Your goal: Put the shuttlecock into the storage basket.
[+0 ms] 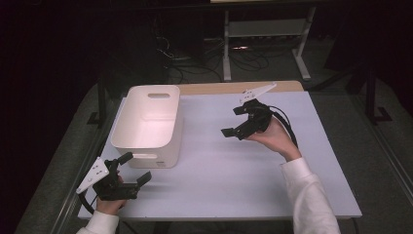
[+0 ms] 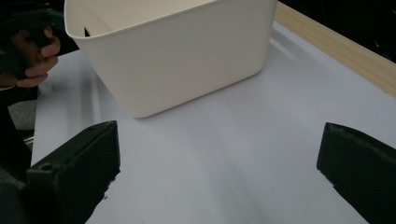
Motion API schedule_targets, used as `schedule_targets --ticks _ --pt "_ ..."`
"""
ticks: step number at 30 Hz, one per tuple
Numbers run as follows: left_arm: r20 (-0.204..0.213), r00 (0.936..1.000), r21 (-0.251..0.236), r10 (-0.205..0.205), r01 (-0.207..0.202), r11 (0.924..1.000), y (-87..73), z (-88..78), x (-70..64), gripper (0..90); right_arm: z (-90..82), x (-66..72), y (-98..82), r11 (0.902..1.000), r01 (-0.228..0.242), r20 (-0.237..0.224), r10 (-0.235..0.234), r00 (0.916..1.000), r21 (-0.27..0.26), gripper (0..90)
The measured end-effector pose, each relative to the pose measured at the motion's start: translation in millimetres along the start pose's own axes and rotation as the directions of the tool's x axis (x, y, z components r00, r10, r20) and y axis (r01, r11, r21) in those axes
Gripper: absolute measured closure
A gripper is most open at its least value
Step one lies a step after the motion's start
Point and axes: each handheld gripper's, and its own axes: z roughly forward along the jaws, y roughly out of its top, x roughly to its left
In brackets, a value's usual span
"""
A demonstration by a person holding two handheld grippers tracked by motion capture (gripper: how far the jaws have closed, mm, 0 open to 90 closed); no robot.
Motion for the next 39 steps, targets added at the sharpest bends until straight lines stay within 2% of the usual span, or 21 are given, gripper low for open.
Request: schedule_targets --ticks 8,21,25,39 --pt "-0.002 1.0000 0.002 0.005 -0.005 1.0000 -0.1 0.1 0.6 0.0 -10.6 -2.0 -12.9 0.9995 -0.015 0.041 0.016 0.9990 -0.029 0.0" --pt "-0.006 1.0000 0.002 0.005 -0.005 1.0000 0.0 0.1 0.4 0.0 -27.1 -4.0 -31.3 0.9980 -0.044 0.055 0.046 0.9974 -0.046 0.0" --pt "-0.007 1.0000 0.004 0.006 -0.006 1.0000 0.0 0.2 0.3 0.0 -30.1 -3.2 -37.6 0.9980 -0.048 0.079 0.051 0.9956 -0.041 0.0" --pt "-0.013 0.9999 0.004 0.006 -0.006 1.0000 -0.2 -0.1 0.4 0.0 -41.3 -0.8 -62.8 0.9942 -0.077 0.109 0.085 0.9904 -0.075 0.0"
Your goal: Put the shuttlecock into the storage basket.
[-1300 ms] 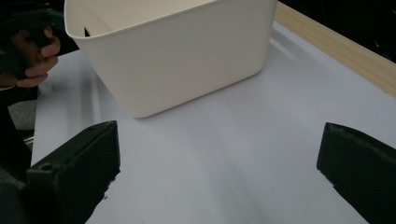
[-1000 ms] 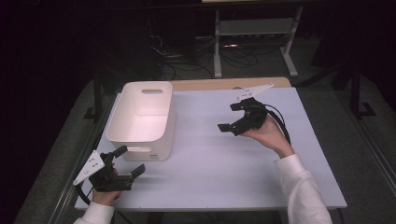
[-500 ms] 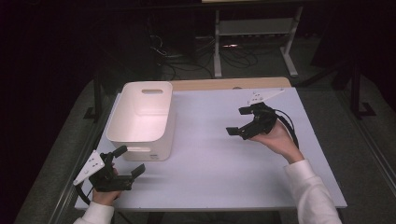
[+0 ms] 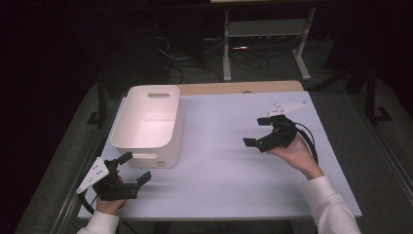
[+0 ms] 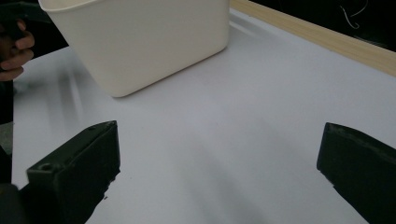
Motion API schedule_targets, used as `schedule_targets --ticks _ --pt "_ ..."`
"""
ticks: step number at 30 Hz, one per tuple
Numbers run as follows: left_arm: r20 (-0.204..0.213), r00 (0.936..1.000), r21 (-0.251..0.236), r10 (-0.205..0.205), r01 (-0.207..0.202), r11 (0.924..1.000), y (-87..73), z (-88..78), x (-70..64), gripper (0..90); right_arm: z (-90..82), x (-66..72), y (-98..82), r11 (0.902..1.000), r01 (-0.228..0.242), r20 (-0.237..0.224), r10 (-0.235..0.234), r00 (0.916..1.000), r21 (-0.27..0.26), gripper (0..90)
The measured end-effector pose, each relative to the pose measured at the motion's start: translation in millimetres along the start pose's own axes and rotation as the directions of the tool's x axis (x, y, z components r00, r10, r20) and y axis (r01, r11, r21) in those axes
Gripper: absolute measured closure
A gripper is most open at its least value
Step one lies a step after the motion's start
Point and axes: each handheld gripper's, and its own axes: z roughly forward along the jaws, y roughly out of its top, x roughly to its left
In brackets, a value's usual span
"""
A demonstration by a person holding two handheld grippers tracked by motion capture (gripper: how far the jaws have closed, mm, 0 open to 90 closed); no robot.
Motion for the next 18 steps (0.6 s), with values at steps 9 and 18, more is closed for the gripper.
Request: schedule_targets --ticks 9,18 --pt "0.002 1.0000 -0.003 0.001 -0.001 1.0000 -0.2 0.2 0.3 0.0 -7.2 -0.8 -19.4 0.9994 -0.026 0.019 0.027 0.9995 -0.023 0.0" --pt "0.003 1.0000 -0.003 0.001 -0.001 1.0000 -0.2 0.3 0.3 0.0 -11.6 -0.6 -34.7 0.9983 -0.044 0.026 0.045 0.9987 -0.039 0.0"
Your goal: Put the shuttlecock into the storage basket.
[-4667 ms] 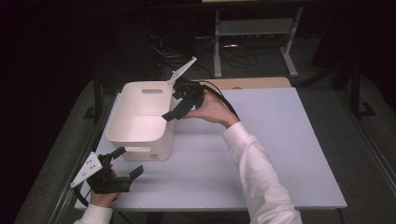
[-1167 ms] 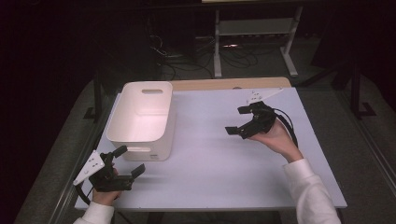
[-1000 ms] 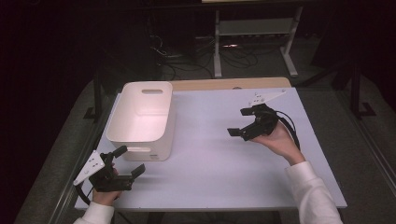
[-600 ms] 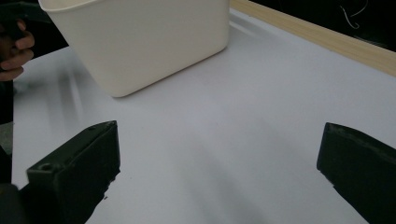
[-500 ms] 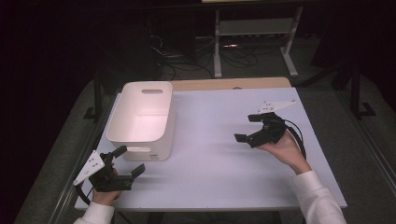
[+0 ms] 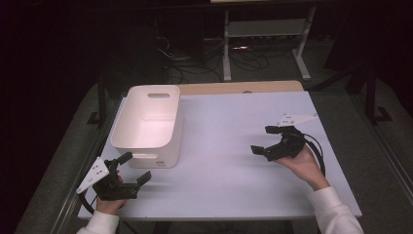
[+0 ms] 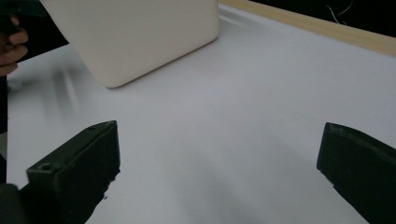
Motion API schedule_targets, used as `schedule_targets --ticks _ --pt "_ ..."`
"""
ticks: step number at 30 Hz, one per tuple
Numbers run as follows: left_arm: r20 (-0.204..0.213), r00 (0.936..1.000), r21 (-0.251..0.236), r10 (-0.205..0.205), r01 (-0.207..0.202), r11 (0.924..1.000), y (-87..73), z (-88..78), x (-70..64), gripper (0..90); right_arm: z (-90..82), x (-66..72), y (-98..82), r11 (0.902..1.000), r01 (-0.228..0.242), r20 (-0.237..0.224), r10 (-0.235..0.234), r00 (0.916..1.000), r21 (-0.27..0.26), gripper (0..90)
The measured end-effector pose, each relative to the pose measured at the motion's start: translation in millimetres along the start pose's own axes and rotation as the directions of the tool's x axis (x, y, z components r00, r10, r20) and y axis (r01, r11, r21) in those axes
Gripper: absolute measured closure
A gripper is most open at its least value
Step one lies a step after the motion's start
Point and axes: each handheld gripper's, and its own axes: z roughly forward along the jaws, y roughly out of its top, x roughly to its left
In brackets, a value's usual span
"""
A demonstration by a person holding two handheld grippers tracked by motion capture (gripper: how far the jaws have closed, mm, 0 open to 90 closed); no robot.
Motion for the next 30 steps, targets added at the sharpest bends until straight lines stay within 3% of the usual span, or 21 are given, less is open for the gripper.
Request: schedule_targets --ticks 17,30 --pt "0.003 1.0000 -0.003 -0.002 0.002 1.0000 0.0 0.5 -0.5 0.0 -13.1 -0.4 -33.6 0.9996 -0.016 0.051 0.017 0.9985 -0.022 0.0" --pt "0.000 1.0000 -0.003 -0.008 0.008 1.0000 -0.3 1.2 -0.4 0.0 -26.6 -2.2 -49.2 0.9986 -0.017 0.069 0.020 0.9974 -0.051 0.0"
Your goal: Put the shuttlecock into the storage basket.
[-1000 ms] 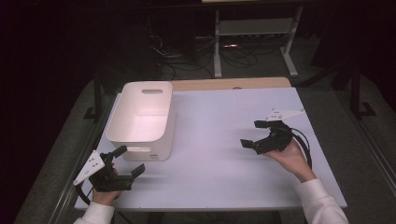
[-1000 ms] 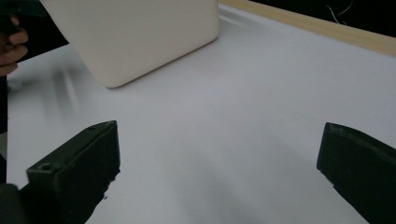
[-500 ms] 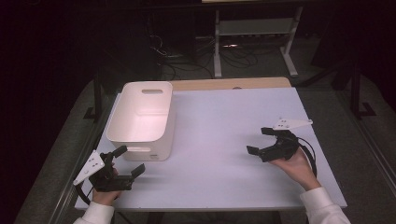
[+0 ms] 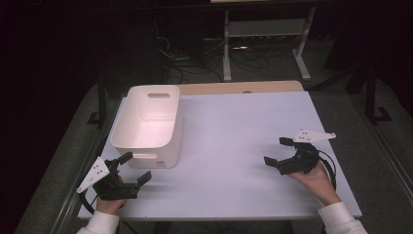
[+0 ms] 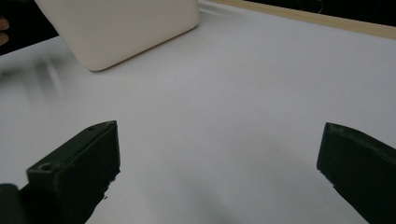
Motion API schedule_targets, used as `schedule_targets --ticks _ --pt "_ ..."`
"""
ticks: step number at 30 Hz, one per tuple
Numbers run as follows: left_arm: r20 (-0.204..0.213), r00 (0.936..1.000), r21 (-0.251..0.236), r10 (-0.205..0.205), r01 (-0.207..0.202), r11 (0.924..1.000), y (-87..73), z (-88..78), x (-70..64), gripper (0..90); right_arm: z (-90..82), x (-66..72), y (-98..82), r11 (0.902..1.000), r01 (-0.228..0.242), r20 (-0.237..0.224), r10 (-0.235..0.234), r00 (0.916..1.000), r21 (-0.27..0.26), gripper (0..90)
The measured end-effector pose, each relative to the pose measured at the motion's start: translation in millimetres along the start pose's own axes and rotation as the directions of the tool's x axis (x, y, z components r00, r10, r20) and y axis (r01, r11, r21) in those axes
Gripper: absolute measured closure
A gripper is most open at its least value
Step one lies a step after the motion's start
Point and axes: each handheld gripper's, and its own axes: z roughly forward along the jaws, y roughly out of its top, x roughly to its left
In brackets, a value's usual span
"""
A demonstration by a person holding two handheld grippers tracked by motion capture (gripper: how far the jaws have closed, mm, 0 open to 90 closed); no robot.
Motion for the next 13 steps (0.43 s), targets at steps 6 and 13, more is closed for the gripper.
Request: schedule_targets --ticks 6,13 --pt "-0.002 1.0000 0.001 -0.003 0.003 1.0000 -0.2 0.4 -0.1 0.0 -6.5 1.0 -4.3 0.9999 0.001 0.005 -0.001 1.0000 -0.015 0.0" --pt "-0.004 1.0000 0.001 0.002 -0.002 1.0000 0.1 0.0 0.1 0.0 -10.5 0.7 -8.3 0.9997 -0.003 0.014 0.003 0.9999 -0.026 0.0"
